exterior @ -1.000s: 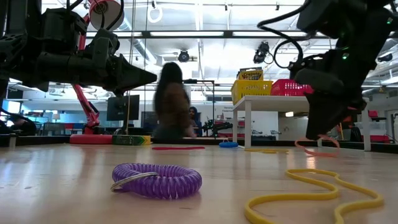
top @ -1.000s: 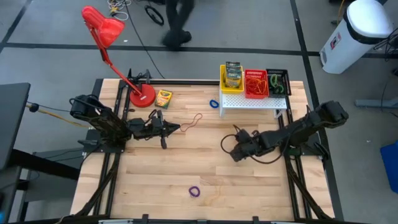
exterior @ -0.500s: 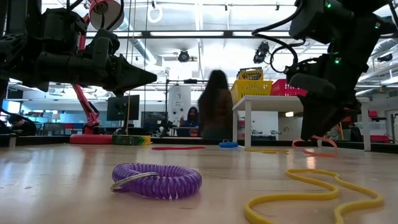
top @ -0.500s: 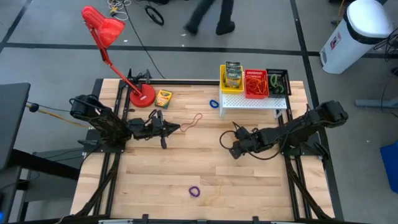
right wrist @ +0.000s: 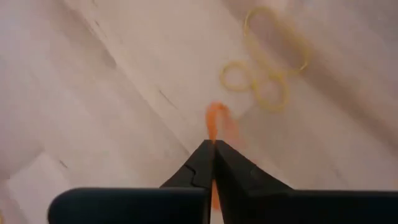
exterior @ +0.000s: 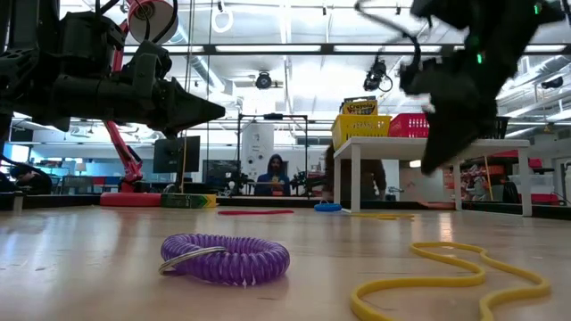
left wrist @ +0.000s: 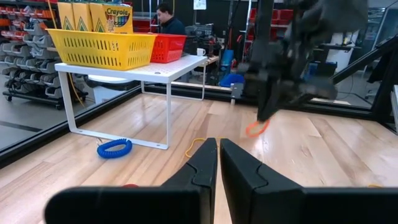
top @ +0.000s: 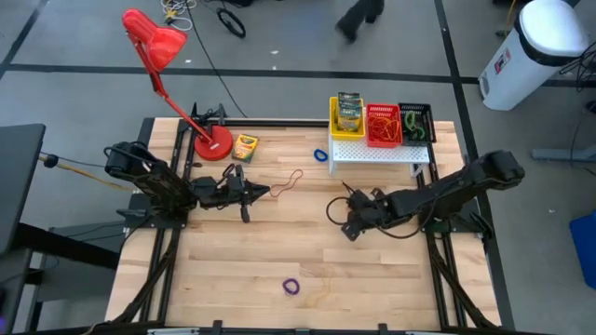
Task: Pick & Place Office Desk Supplies
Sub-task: Put the orange rubber band on the red basket
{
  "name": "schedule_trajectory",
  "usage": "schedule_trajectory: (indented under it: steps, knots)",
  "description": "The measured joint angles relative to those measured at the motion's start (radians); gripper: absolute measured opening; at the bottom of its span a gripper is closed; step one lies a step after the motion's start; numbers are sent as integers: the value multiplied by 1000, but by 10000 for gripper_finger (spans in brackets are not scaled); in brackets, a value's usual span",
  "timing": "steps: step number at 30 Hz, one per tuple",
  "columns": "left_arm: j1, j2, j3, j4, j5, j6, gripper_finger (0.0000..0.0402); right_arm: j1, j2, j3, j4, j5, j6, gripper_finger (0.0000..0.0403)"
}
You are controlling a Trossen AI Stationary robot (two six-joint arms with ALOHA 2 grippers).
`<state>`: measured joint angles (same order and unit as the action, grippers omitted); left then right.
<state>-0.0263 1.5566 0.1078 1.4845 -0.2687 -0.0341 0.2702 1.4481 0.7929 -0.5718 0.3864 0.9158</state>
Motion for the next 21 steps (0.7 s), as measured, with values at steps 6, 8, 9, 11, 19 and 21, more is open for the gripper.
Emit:
schedule_trajectory:
  steps: [6, 8, 9, 11, 19, 21]
  knots:
    - [0, 0, 0, -8, 0, 0, 28, -9, -62, 220, -259, 131, -63, 7]
    - [0, 0, 0, -11, 0, 0, 28, -23, -80, 311, -370, 176, -80, 5]
    - [0, 0, 0, -16, 0, 0, 28, -34, -88, 356, -431, 207, -90, 4]
    - [0, 0, 0, -16, 0, 0, 28, -66, -104, 438, -521, 267, -112, 4]
    - [0, 0, 0, -16, 0, 0, 28, -392, -117, 576, -651, 345, -351, 2]
    - [0, 0, 0, -16, 0, 0, 28, -494, -117, 566, -629, 338, -410, 1]
